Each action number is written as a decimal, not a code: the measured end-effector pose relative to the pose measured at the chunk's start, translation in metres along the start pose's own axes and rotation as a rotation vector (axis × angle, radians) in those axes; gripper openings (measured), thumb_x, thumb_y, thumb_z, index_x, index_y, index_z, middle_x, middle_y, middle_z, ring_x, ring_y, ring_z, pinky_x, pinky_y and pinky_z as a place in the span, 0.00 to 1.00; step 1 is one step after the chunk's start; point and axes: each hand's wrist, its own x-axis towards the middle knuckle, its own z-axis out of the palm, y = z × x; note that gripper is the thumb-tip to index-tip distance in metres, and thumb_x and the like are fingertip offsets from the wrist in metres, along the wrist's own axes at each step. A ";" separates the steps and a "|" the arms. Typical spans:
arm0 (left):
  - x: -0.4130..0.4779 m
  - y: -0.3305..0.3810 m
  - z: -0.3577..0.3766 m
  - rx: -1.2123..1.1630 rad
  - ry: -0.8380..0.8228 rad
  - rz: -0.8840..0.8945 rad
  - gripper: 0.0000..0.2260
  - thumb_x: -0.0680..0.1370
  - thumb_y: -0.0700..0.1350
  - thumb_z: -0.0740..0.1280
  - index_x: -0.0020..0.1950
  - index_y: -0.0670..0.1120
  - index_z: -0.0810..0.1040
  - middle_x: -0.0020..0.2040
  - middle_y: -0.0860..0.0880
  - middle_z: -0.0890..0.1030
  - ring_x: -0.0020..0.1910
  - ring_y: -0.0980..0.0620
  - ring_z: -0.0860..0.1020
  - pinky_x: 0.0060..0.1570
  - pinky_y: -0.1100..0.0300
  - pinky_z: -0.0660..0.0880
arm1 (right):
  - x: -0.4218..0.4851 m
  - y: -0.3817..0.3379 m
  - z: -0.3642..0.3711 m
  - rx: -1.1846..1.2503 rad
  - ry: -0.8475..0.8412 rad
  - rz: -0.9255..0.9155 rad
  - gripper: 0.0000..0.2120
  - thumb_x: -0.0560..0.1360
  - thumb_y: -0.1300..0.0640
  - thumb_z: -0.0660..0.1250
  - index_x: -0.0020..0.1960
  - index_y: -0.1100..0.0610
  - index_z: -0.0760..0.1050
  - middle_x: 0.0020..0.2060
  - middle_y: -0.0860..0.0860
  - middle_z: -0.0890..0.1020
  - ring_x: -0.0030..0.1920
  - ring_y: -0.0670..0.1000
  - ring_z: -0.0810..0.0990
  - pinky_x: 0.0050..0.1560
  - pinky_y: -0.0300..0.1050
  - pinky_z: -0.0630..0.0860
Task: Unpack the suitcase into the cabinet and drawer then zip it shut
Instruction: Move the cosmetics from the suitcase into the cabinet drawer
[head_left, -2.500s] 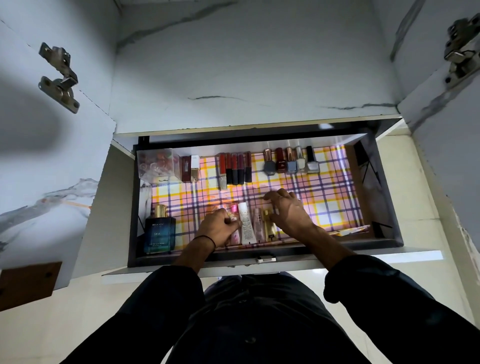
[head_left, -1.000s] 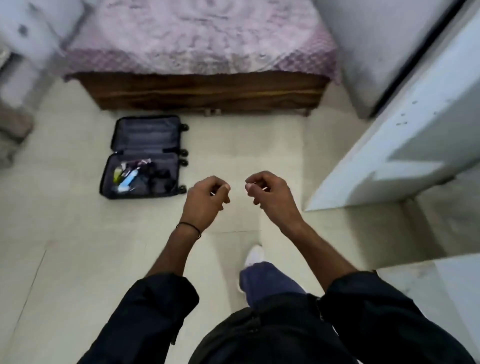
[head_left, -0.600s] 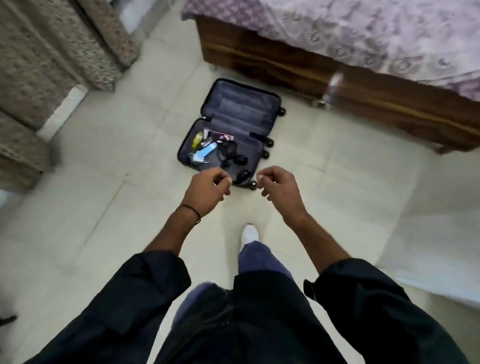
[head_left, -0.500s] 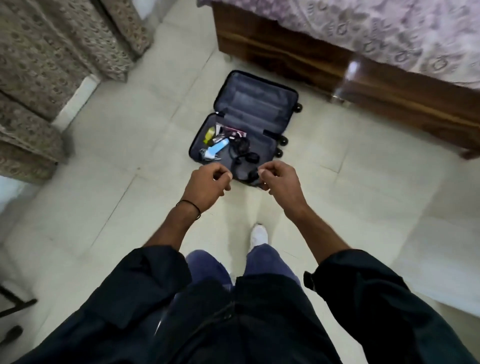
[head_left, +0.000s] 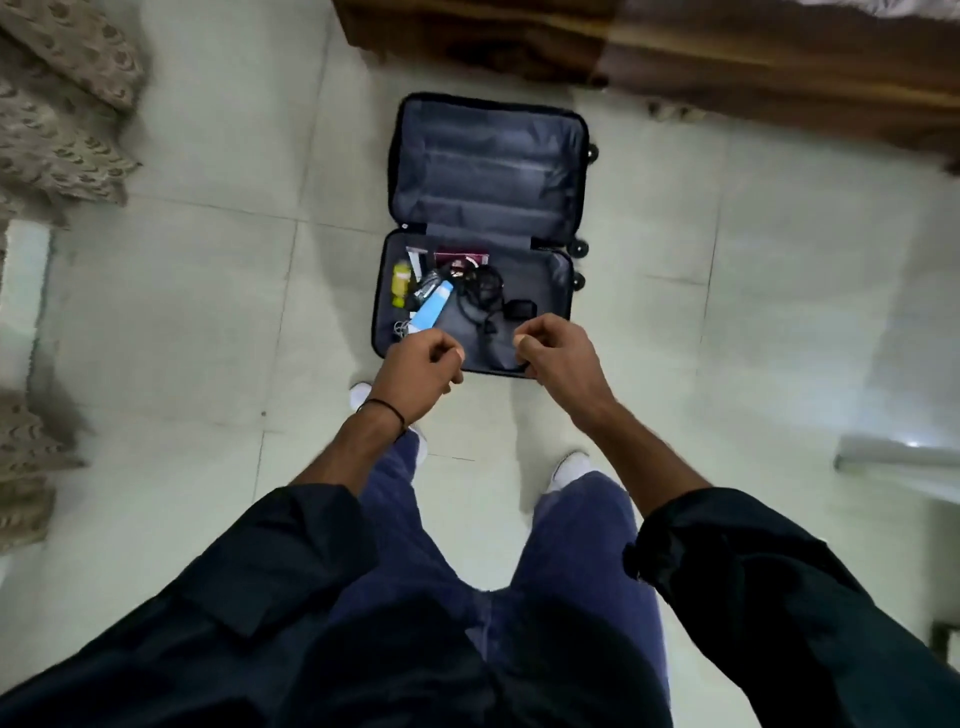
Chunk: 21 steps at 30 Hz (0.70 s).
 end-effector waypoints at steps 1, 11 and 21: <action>0.014 -0.006 -0.007 0.031 -0.036 0.006 0.06 0.79 0.40 0.64 0.47 0.40 0.79 0.37 0.44 0.83 0.33 0.57 0.79 0.36 0.64 0.78 | 0.007 -0.002 0.010 0.001 0.012 0.014 0.03 0.77 0.61 0.65 0.48 0.57 0.79 0.39 0.50 0.82 0.35 0.45 0.78 0.36 0.36 0.72; 0.169 -0.109 -0.014 0.065 -0.122 -0.066 0.06 0.78 0.40 0.64 0.45 0.41 0.79 0.36 0.46 0.83 0.38 0.46 0.81 0.43 0.53 0.81 | 0.135 0.051 0.101 0.081 0.032 0.148 0.08 0.77 0.64 0.64 0.40 0.55 0.76 0.35 0.52 0.81 0.30 0.44 0.75 0.30 0.31 0.70; 0.398 -0.300 0.062 0.010 0.062 -0.044 0.04 0.77 0.40 0.66 0.46 0.42 0.80 0.42 0.45 0.84 0.41 0.47 0.81 0.44 0.55 0.79 | 0.395 0.214 0.218 -0.094 0.057 -0.019 0.05 0.77 0.58 0.66 0.44 0.52 0.78 0.36 0.46 0.82 0.37 0.48 0.79 0.41 0.46 0.76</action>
